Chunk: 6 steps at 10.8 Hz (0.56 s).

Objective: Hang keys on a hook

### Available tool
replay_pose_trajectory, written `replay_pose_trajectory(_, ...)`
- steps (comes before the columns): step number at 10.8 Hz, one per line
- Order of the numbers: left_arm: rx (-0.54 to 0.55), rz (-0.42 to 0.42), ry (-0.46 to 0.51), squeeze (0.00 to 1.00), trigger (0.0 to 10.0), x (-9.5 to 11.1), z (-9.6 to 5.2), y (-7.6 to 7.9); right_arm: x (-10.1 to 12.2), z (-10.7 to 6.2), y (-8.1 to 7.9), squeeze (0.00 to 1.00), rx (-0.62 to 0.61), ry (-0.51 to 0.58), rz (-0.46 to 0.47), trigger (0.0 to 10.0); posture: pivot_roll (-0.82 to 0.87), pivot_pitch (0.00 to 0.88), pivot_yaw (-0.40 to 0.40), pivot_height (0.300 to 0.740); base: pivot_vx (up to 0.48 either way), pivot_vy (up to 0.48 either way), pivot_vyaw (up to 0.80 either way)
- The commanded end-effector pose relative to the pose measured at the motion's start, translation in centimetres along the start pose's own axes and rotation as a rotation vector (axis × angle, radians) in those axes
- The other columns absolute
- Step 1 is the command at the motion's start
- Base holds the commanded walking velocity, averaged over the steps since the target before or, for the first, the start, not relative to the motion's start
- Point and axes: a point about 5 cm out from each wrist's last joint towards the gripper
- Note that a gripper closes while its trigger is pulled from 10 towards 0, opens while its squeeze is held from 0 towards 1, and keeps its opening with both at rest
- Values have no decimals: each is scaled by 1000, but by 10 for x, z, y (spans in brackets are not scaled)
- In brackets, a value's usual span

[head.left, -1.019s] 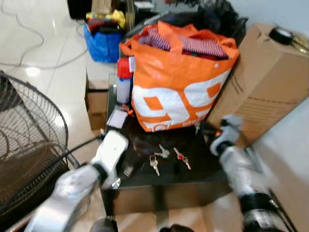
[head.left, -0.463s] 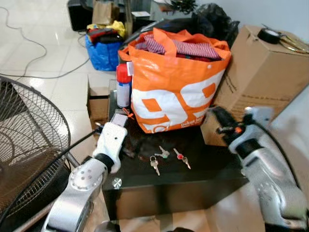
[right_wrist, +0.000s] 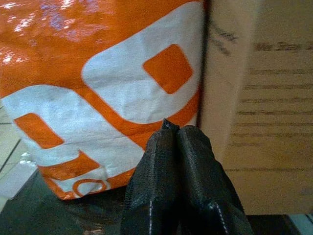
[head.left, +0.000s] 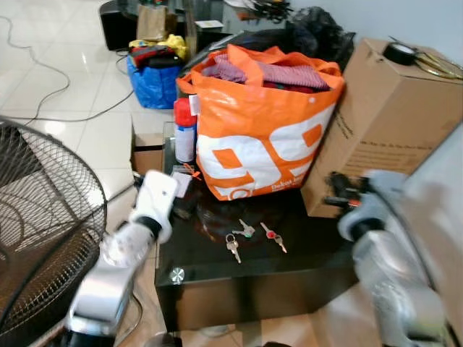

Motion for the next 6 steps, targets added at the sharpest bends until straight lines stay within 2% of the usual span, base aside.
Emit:
replay_pose_trajectory(1, 1, 1, 11, 0, 10000, 1, 2, -3, 2, 3, 0, 0, -21, -3, -23, 10000, -31, 0, -61, 740, 0, 0, 0)
replay_pose_trajectory(2, -5, 22, -2, 0, 10000, -3, 5, -7, -1, 7, -2, 0, -30, -6, -20, 10000, -19, 0, -59, 740, 0, 0, 0)
replay_pose_trajectory(6, -28, 50, 11, 0, 10000, 0, 11, -6, -1, 13, -1, 0, -59, 3, -26, 10000, -23, 0, -34, 740, 0, 0, 0)
Point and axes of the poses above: a point about 5 cm out from each wrist's last joint towards the gripper, its own z axis pointing out of the wrist towards the gripper, its own x axis along the axis of the wrist's last joint, y = z × x, and after that the axes turned 4 degrees about -z, right-handed
